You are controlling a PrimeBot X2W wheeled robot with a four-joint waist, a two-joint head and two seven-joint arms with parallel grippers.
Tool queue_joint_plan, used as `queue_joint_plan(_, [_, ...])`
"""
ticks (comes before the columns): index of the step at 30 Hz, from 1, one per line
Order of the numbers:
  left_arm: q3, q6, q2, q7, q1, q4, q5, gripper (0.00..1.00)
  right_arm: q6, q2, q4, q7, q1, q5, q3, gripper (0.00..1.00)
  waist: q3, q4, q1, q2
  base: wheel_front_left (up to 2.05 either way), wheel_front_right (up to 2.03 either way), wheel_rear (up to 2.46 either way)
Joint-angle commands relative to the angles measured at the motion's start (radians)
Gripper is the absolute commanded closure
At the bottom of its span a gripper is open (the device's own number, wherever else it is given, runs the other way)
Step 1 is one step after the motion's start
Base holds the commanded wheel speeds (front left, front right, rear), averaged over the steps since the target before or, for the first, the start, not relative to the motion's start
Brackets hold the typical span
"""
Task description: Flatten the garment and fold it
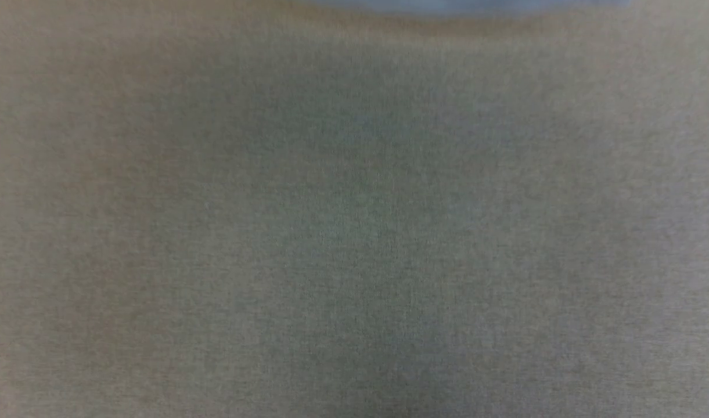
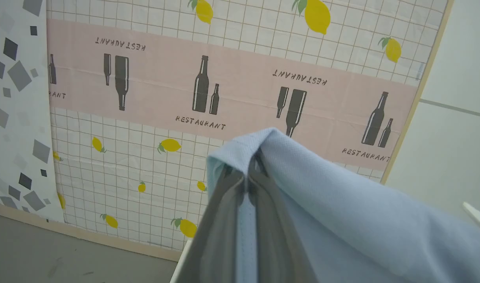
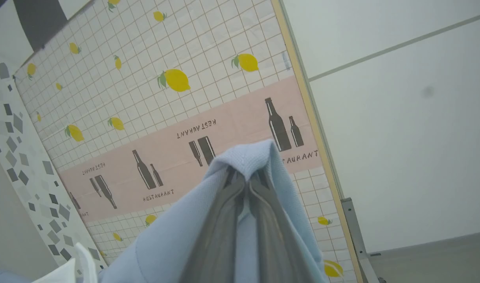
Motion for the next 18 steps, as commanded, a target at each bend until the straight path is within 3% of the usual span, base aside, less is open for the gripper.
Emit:
queue_joint_plan(1, [0.000, -0.007, 0.004, -0.029, -0.042, 0.020, 0.016, 1.00, -0.001, 0.000, 0.027, -0.028, -0.040, -0.008, -0.008, 1.00, 0.131, -0.004, -0.0002, 0.0000, 0.00, 0.00, 0.00])
queue_joint_plan(10, [-0.006, -0.040, 0.000, -0.129, -0.123, 0.144, 0.031, 1.00, -0.001, 0.000, 0.175, -0.115, -0.145, -0.042, -0.028, 1.00, 0.249, -0.008, -0.0002, 0.0000, 0.00, 0.00, 0.00])
queue_joint_plan(18, [-0.018, -0.084, -0.031, -0.186, -0.070, 0.243, 0.009, 1.00, -0.001, 0.000, 0.212, -0.129, -0.070, -0.041, -0.009, 1.00, 0.281, 0.012, -0.0002, 0.0000, 0.00, 0.00, 0.00])
